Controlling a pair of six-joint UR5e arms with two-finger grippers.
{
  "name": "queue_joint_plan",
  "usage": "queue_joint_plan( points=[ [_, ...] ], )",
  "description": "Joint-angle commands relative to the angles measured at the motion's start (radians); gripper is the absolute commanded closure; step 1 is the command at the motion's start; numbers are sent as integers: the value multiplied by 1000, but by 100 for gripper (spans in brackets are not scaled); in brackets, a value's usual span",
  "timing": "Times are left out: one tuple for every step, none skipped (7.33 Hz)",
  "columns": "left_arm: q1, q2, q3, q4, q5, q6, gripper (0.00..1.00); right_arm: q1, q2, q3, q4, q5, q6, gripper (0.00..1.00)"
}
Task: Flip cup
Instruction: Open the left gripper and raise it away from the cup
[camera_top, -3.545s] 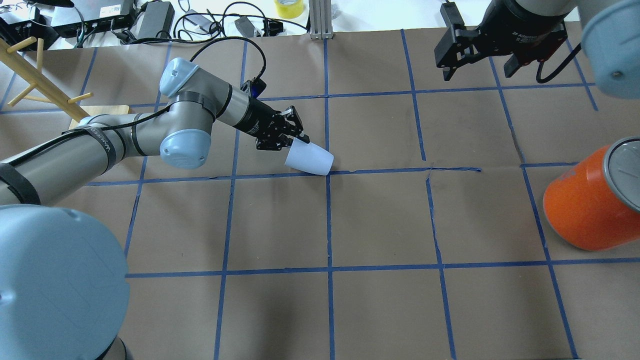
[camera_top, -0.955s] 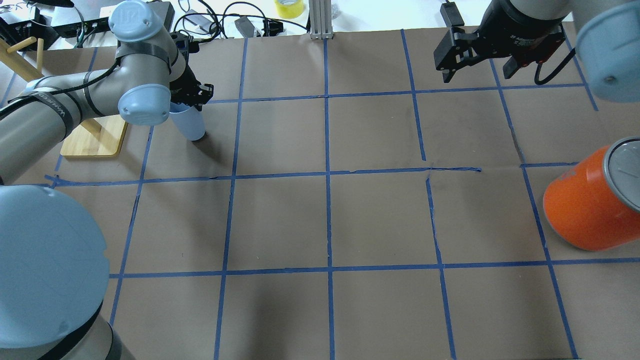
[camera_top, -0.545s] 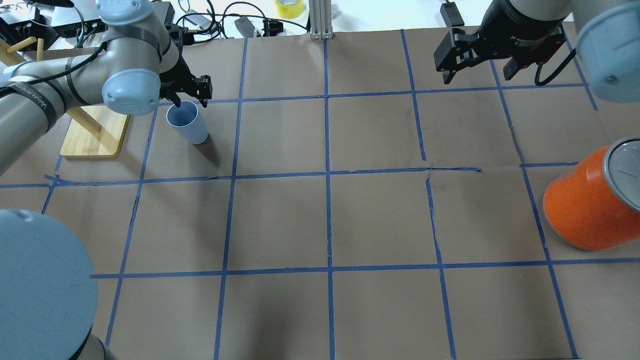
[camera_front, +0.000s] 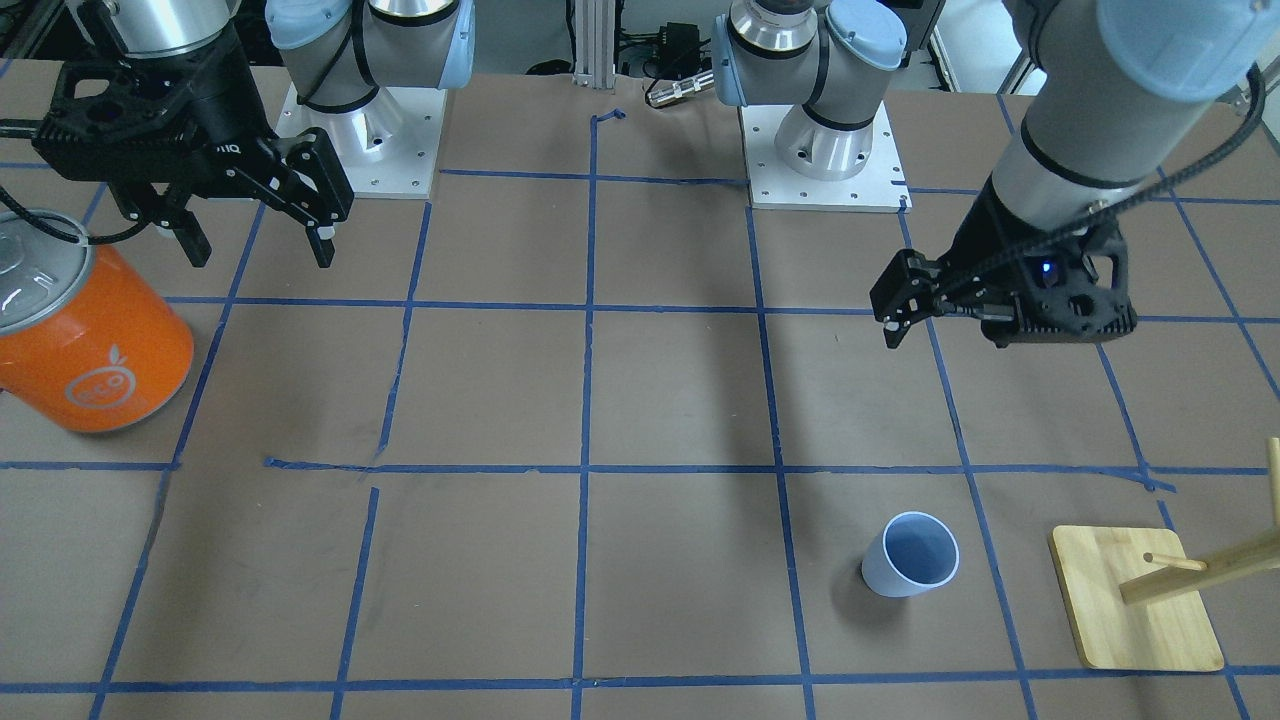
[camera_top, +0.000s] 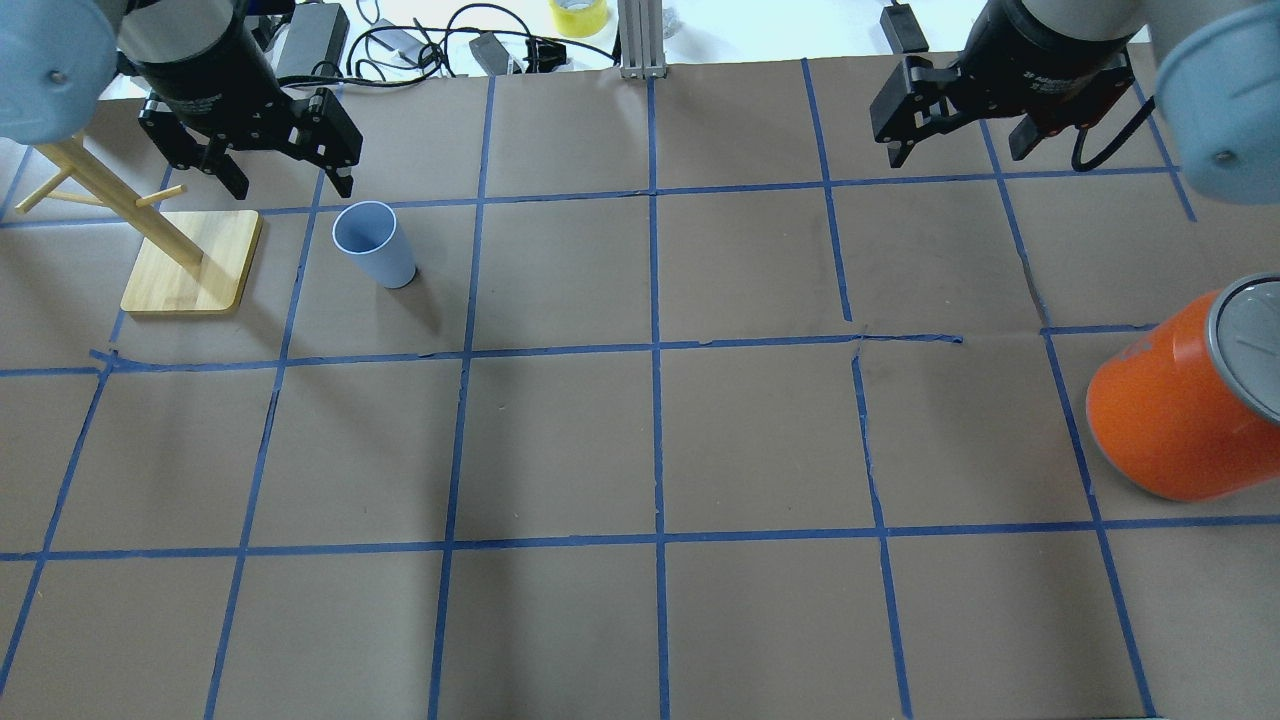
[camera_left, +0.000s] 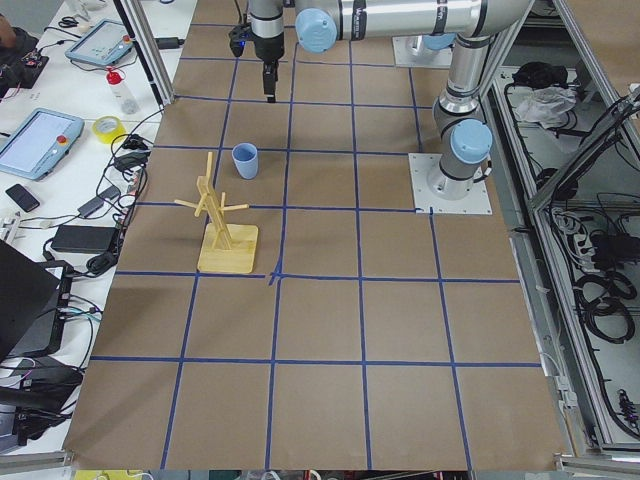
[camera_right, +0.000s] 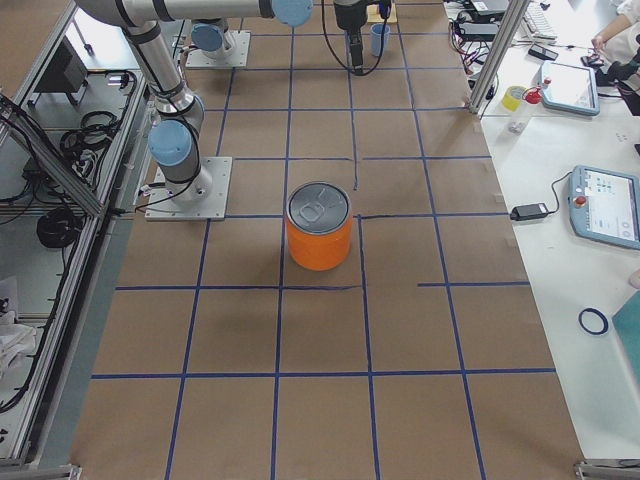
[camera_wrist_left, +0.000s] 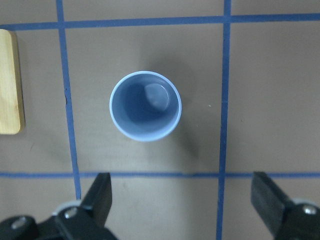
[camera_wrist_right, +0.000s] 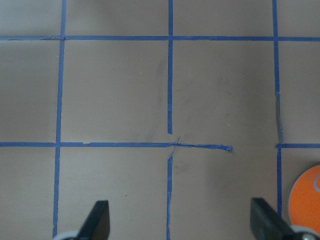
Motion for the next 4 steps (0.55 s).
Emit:
queue_joint_plan(
  points=[
    [0,61,-18,-44,7,-3,0,-1,-1,0,8,-16,-1,0],
    [0,65,-21,-71,5,-5,0,-1,-1,0,8,-20,-1,0],
    [0,74,-36,-70,-7,-5,0,-2,-1,0,-1,-23,0,0],
    [0,85,-44,-70,2,-3,0,-4,0,-2,-30,-24,-1,0]
  ],
)
